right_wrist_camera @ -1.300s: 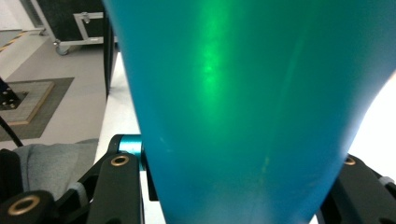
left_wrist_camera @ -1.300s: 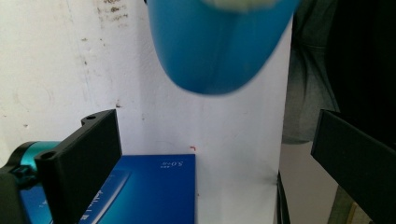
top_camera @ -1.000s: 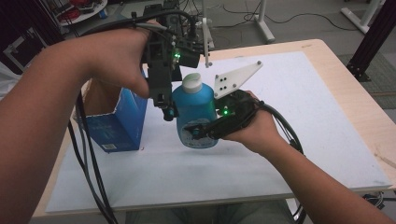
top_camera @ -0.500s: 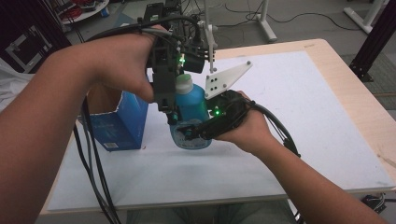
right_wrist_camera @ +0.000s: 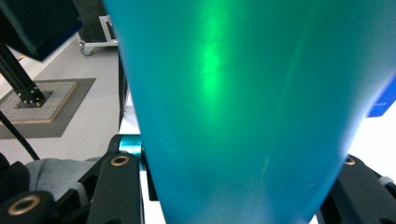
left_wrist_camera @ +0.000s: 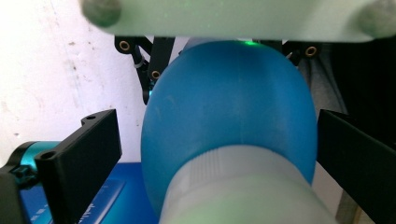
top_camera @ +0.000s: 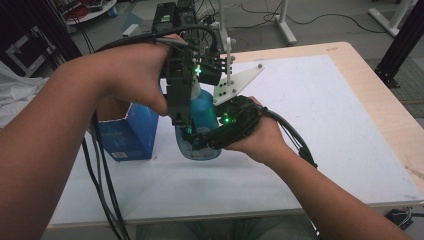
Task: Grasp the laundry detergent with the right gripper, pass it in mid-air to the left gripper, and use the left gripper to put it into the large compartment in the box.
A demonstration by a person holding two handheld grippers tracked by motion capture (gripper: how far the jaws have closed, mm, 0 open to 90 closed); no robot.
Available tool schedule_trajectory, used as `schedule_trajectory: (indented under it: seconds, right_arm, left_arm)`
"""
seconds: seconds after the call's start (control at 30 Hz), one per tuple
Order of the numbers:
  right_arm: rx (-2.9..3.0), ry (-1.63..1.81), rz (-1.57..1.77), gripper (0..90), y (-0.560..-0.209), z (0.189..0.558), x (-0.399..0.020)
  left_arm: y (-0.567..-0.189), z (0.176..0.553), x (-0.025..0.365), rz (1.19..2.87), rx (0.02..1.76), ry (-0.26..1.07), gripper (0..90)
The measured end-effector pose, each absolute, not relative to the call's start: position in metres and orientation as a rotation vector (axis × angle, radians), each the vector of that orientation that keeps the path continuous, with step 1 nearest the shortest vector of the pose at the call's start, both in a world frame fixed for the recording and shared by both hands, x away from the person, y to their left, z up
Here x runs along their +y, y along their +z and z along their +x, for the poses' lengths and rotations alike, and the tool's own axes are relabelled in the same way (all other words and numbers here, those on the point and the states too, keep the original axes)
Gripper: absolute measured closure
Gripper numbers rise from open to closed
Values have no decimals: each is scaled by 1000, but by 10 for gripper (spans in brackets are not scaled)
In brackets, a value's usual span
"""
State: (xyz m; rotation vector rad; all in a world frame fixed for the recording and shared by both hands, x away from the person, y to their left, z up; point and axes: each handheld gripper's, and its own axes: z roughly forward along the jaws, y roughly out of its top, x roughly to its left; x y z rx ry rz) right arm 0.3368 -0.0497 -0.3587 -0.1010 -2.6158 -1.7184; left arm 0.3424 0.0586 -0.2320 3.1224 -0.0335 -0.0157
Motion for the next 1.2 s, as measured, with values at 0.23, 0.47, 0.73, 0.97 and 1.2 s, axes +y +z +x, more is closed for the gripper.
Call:
schedule_trajectory:
  seconds: [0.23,0.47,0.73,0.97,1.2]
  right_arm:
    - [-2614,-1725,-112,467,-358,337,-50]
    - [-2617,-1724,-113,467,-358,337,-50]
    - [-2614,-1729,-115,467,-358,337,-50]
    - [-2621,-1732,-116,468,-357,337,-51]
    - [-2623,-1735,-117,467,-357,337,-51]
  left_arm:
    - [-231,341,58,3131,-35,4,39]
    - [-231,340,59,3133,-38,37,79]
    - [-231,340,58,3131,-34,56,108]
    - [-230,340,57,3132,-34,56,149]
    - [-230,340,56,3131,-45,76,173]
